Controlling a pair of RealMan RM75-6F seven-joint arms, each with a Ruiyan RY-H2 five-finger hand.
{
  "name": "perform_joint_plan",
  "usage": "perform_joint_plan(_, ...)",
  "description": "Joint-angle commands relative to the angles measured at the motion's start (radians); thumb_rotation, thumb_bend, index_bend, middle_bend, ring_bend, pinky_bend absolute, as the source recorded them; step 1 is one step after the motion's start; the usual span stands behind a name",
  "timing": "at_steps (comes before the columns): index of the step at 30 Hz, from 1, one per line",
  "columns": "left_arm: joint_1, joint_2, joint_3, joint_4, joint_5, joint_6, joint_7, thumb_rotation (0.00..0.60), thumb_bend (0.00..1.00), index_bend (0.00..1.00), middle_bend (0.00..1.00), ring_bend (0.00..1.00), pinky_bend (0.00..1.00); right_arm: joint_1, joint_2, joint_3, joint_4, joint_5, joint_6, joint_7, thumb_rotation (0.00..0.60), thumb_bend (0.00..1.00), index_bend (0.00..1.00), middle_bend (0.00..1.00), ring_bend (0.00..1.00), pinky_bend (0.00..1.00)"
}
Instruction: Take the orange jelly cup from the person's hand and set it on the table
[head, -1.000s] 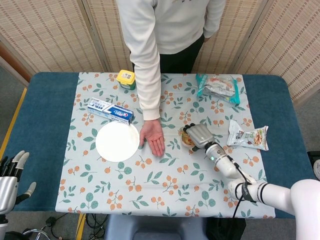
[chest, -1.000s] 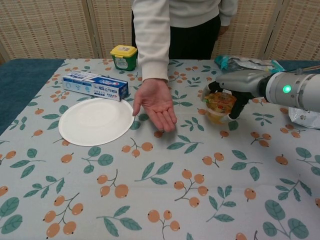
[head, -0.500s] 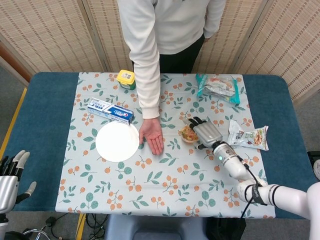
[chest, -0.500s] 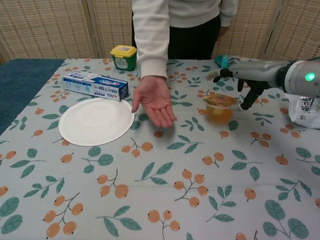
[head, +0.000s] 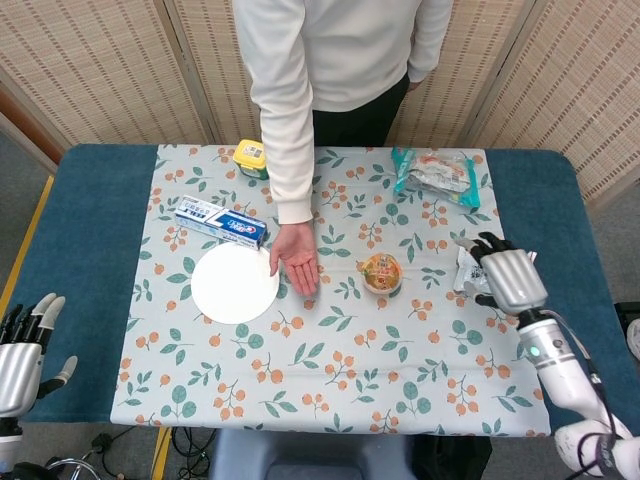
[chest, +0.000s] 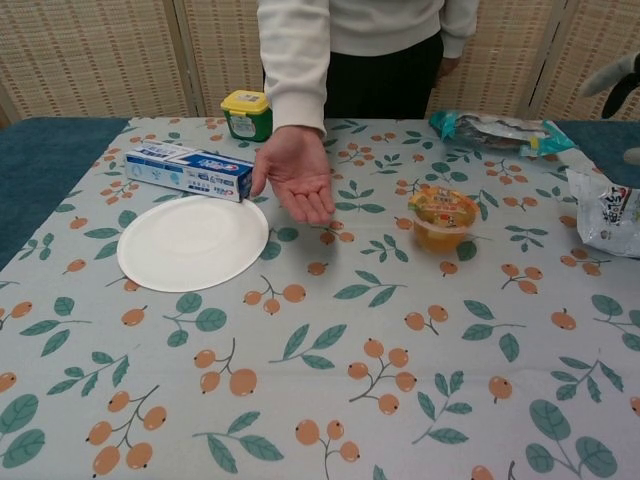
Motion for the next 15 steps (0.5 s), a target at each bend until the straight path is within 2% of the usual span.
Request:
perform_joint_plan(1,-0.005,0.000,-0.001,-0.007,-0.001,-0.006,0.008,0.600,0.28,0.04,0.04,0.11,0.06,-0.097,0.059,-0.041,-0.039,-0.063,0.108,0.025,0.600,0.32,0.20,0.31,0.16,0.27)
perform_joint_plan(8,-0.016,-0.003,-0.006,-0.023,0.001,-0.009,0.031,0.600,0.28,0.04,0.04,0.11,0.06,-0.228,0.126,-0.081,-0.055,-0.112,0.230,0.057,0.600,0.32,0.21,0.31,0.17,0.27)
perform_joint_plan(15,-0.021,0.000,-0.005,-0.037,0.006,-0.012,0.040,0.600,0.28,0.04,0.04,0.11,0.06,-0.316,0.140,-0.088,-0.056,-0.149,0.307,0.086,0.600,0.32,0.22,0.31,0.17,0.27)
